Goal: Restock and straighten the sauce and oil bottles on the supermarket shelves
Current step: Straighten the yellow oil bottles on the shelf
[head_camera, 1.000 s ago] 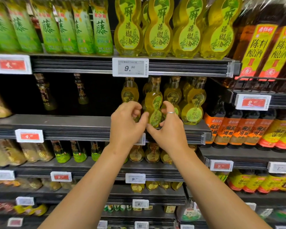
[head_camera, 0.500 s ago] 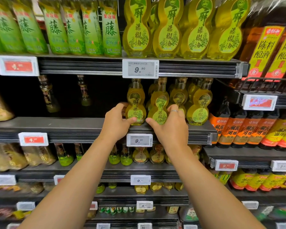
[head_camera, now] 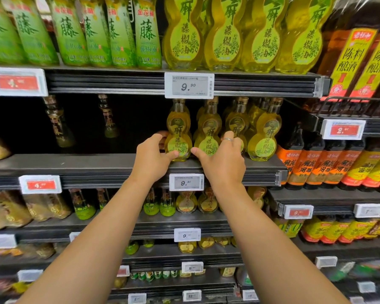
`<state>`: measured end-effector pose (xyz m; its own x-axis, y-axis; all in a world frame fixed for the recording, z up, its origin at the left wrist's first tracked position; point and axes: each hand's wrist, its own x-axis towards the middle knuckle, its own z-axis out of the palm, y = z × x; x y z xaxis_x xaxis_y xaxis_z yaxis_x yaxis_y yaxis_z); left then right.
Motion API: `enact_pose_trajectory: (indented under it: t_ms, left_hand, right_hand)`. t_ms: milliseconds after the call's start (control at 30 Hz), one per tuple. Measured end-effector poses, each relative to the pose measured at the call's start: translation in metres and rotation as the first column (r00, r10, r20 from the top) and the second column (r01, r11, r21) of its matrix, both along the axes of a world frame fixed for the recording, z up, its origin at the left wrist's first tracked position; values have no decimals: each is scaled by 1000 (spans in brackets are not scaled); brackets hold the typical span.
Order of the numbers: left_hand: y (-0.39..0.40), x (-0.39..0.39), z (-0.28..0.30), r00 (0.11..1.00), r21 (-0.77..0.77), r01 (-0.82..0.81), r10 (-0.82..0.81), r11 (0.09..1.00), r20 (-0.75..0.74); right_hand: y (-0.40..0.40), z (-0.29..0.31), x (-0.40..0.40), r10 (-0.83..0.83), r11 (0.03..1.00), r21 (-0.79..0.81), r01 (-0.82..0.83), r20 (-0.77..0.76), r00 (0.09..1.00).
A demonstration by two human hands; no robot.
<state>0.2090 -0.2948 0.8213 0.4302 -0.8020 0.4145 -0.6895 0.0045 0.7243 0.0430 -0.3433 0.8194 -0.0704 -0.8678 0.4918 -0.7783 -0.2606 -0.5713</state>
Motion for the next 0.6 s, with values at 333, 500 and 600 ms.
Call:
enact_pose_trajectory:
  t_ms: [333, 500, 600]
  left_hand:
    - [21, -45, 4, 954, -286, -29, 112, 958, 277]
    - [9, -123, 13, 943, -279, 154, -57, 948, 327]
    - [-13, -153, 25, 966, -215, 101, -44, 971, 254]
  right_hand:
    - [-16, 14, -93, 61, 984, -177, -14, 261, 963]
    - [-39, 12, -133, 22, 994, -110, 7, 270, 963]
    - [-46, 7, -132, 85, 996, -43, -77, 251, 964]
